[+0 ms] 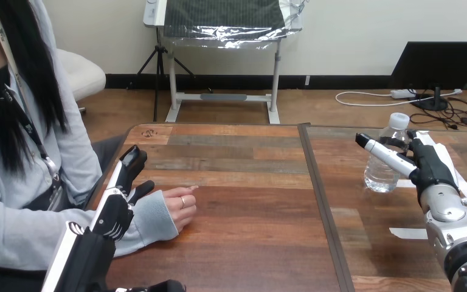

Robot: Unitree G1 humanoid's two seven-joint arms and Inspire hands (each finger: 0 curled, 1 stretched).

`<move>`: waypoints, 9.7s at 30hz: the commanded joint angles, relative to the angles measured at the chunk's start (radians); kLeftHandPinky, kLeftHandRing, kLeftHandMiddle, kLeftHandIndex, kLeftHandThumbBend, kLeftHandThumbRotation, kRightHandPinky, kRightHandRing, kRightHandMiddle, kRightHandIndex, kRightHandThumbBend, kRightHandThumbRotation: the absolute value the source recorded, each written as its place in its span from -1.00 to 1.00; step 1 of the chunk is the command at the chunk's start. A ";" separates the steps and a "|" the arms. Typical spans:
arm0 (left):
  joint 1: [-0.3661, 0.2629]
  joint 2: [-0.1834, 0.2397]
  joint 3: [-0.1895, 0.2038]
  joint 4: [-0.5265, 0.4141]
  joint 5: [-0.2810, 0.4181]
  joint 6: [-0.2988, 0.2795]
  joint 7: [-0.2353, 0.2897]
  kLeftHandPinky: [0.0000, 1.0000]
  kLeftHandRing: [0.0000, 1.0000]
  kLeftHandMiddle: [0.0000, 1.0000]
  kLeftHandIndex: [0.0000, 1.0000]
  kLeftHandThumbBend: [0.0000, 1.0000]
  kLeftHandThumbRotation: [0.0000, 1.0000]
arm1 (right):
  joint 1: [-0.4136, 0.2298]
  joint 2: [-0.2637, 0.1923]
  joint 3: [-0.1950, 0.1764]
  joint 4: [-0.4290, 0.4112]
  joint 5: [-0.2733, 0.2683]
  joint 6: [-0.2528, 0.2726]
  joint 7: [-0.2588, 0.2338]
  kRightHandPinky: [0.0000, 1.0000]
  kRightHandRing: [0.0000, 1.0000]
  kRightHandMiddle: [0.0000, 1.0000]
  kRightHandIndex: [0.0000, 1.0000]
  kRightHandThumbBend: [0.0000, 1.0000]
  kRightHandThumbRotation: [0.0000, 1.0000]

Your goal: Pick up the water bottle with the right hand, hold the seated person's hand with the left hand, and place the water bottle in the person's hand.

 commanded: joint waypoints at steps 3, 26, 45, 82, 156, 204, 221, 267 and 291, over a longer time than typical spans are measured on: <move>-0.061 0.010 0.013 -0.016 0.004 -0.005 0.006 0.82 1.00 1.00 1.00 1.00 0.17 | -0.068 0.001 -0.003 -0.017 0.009 -0.034 0.001 0.83 0.92 1.00 1.00 1.00 0.16; -0.057 0.014 0.015 -0.009 0.015 -0.015 0.005 0.81 1.00 1.00 1.00 1.00 0.17 | -0.059 -0.001 -0.016 -0.016 0.026 -0.042 0.014 0.89 0.96 1.00 1.00 1.00 0.05; -0.046 0.012 0.009 -0.015 0.011 -0.026 0.002 0.83 1.00 1.00 1.00 1.00 0.17 | -0.067 -0.002 0.003 -0.014 0.006 -0.035 -0.001 0.84 0.93 0.98 1.00 1.00 -0.02; 0.059 0.029 0.022 -0.071 0.011 -0.086 0.020 0.73 0.94 1.00 1.00 1.00 0.16 | -0.086 0.045 -0.060 -0.014 0.066 -0.026 -0.045 0.38 0.55 0.74 0.84 0.96 -0.84; 0.020 0.010 0.014 -0.050 0.078 -0.089 0.062 0.79 0.95 1.00 1.00 1.00 0.22 | -0.077 0.103 -0.050 -0.024 0.090 -0.051 -0.019 -0.09 0.05 0.15 0.05 0.67 -1.00; -0.102 0.025 0.006 0.060 0.077 -0.075 0.072 0.80 0.98 1.00 1.00 1.00 0.23 | 0.135 0.084 0.060 -0.131 0.044 -0.295 -0.003 -0.18 0.05 0.21 0.36 0.70 -0.62; -0.120 0.025 0.001 0.076 0.053 -0.059 0.066 0.83 0.98 1.00 1.00 1.00 0.25 | 0.313 0.072 0.043 -0.381 0.120 -0.408 0.098 -0.38 -0.17 0.09 0.27 0.57 -0.74; -0.220 0.013 -0.005 0.191 0.063 -0.091 0.052 0.83 1.00 1.00 1.00 1.00 0.16 | 0.334 0.037 -0.012 -0.685 -0.077 -0.798 -0.278 -0.02 0.12 0.20 0.27 0.56 -0.12; -0.211 0.013 -0.016 0.193 0.035 -0.100 0.032 0.85 1.00 1.00 1.00 1.00 0.13 | 0.138 -0.050 0.031 -0.560 -0.149 -0.785 -0.322 0.39 0.52 0.53 0.59 0.92 0.37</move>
